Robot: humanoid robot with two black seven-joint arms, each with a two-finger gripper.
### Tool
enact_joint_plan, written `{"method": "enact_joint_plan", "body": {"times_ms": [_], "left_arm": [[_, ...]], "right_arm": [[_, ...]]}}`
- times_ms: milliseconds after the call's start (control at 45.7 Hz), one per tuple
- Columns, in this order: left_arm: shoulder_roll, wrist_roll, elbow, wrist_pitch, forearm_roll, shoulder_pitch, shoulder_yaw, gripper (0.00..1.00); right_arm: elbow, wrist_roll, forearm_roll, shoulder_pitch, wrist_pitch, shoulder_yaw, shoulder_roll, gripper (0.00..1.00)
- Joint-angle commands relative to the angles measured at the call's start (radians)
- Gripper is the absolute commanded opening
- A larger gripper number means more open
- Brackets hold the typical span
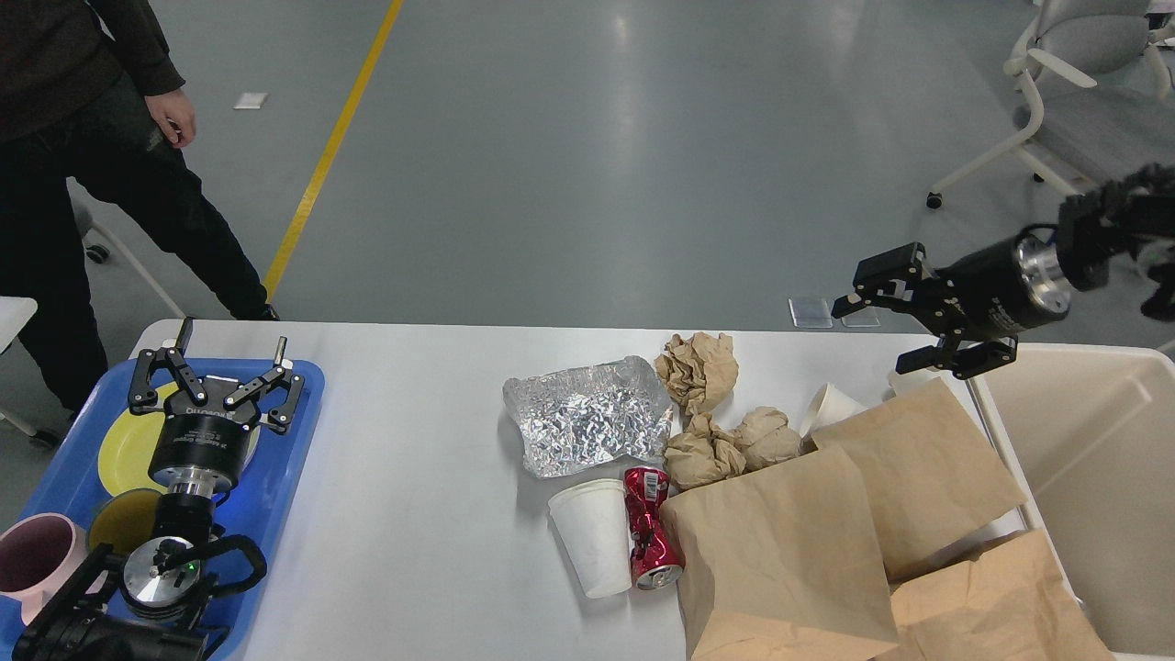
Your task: Tidy desktop
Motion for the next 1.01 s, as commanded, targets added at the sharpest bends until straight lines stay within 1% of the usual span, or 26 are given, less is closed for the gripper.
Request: {"method": "enact_joint_plan", "body": {"times_ms": [0, 44, 66, 109, 153, 241, 328, 481, 612, 809, 984], "left_arm": [[0.000, -0.001, 0.000, 0.000, 0.000, 0.000, 0.000, 0.96], [0.000, -0.001, 0.000, 0.000, 0.000, 0.000, 0.000, 0.96], [0.000, -0.001, 0.000, 0.000, 0.000, -0.002, 0.000, 0.96], [0.000, -0.001, 0.000, 0.000, 0.000, 0.000, 0.000, 0.96], [0.002, -0.001, 0.000, 0.000, 0.000, 0.000, 0.000, 0.96], [0.000, -0.001, 0.000, 0.000, 0.000, 0.000, 0.000, 0.96], [0.000, 0.001, 0.000, 0.000, 0.000, 0.000, 0.000, 0.96], [0.000, 0.001, 0.000, 0.000, 0.000, 0.000, 0.000, 0.96], [0.000, 0.001, 0.000, 0.000, 0.000, 0.000, 0.000, 0.96], [0.000, 0.001, 0.000, 0.000, 0.000, -0.002, 0.000, 0.96], [0.000, 0.002, 0.000, 0.000, 0.000, -0.002, 0.000, 0.96]], "right_arm": [[0.210, -0.265, -0.002, 0.180, -0.006, -0.008, 0.000, 1.00], [0.273, -0.356, 0.002, 0.223, -0.023, 0.001, 0.000, 1.00], [0.299, -0.391, 0.004, 0.242, -0.029, 0.004, 0.002, 1.00], [0.351, -0.445, 0.005, 0.283, -0.034, 0.013, 0.003, 1.00], [0.408, -0.474, 0.006, 0.335, -0.034, 0.019, 0.002, 1.00], [0.535, -0.476, 0.009, 0.481, -0.038, 0.024, -0.026, 1.00], [0.615, -0.476, 0.019, 0.578, -0.041, 0.024, -0.034, 1.00], [0.623, -0.477, 0.047, 0.593, -0.041, 0.024, -0.041, 1.00], [0.623, -0.476, 0.048, 0.582, -0.069, 0.016, -0.070, 0.99], [0.608, -0.474, 0.044, 0.454, -0.176, 0.026, -0.078, 0.99], [0.543, -0.471, 0.030, 0.187, -0.314, 0.062, -0.069, 0.99]]}}
